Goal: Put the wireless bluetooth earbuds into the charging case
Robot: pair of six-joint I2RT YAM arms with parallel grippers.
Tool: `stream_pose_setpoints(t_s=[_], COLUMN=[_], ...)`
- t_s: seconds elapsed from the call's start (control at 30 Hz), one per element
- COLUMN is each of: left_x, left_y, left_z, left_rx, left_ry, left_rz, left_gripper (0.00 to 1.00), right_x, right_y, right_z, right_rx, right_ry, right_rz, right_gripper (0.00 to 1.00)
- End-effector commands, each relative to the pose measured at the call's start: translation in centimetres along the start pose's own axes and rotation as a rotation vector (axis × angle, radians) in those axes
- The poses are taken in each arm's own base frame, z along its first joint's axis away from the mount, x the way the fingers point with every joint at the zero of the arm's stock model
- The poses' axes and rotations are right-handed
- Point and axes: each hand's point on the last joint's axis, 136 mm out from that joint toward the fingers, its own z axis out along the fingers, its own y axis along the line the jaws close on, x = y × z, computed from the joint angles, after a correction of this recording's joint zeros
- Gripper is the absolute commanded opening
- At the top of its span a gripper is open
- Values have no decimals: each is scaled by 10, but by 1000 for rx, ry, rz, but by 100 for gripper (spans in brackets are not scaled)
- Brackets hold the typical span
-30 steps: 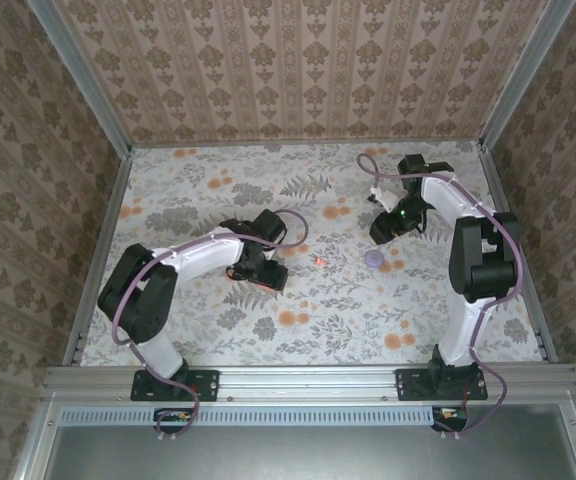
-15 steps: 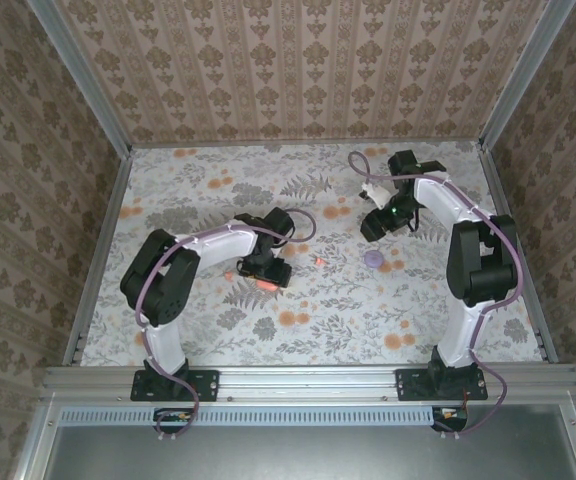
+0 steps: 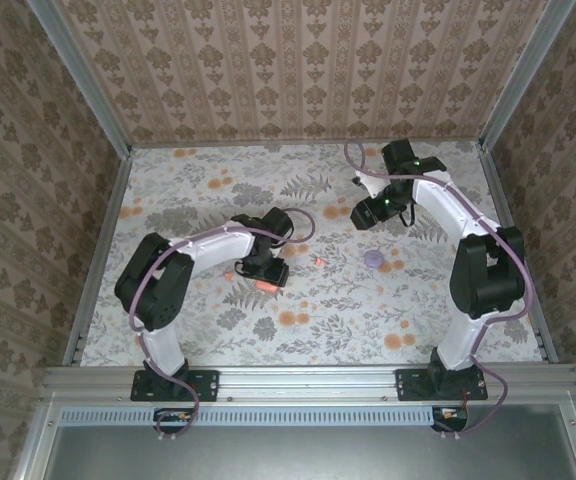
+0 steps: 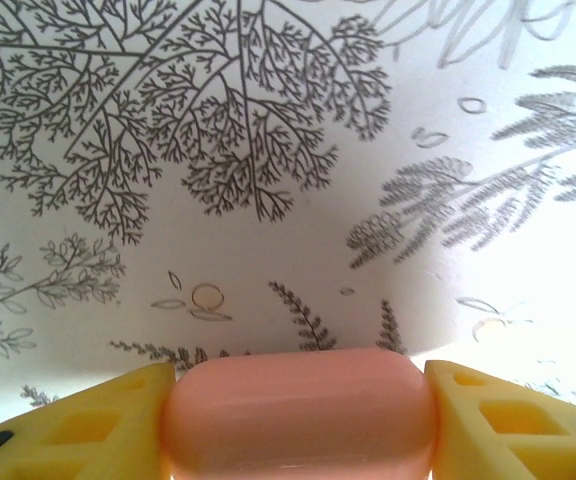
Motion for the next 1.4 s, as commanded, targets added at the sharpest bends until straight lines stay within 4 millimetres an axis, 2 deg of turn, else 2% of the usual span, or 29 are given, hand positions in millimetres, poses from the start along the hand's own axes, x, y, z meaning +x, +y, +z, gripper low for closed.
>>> stream_pose_setpoints(t_s=[0.0,0.17,0.27,0.3,0.4,0.53,0.77,0.93,1.07,1.37], left_x=[-3,-17,-24,-25,-29,-34,-28,-26,-22,-14], left_y=[-11,-28,-39,-45,-51,-57,-68,-78,-84,-95], left_z=[-20,-38,-51,-55,-66,-77,-95,-111,-113,-112], left_rx=[77,225,317,350,399,421,393,389,385,354], left_ry=[-82,-202,-256,-271,-303,-359,-525,-676,-749,-774], left_rz=[50,64,50,52,35,75,448,654,753,875], left_gripper=[50,48,47,47,46,44,45,44,43,43], right_x=[-14,-19,-15,-15,-9,0,5,23,35,30], right_y=[32,70,88,95,110,118,117,131,144,186], right_z=[-16,-31,-36,-45,-47,-42,-42,-34,-31,-23], right_rx=[-99,-210,-246,-257,-307,-339,-356,-440,-462,-613], right_ry=[-125,-333,-441,-490,-515,-479,-333,-128,-62,-24], right_rz=[54,59,56,60,90,182,394,537,531,454], right_gripper=[60,58,58,58,58,60,61,61,61,56])
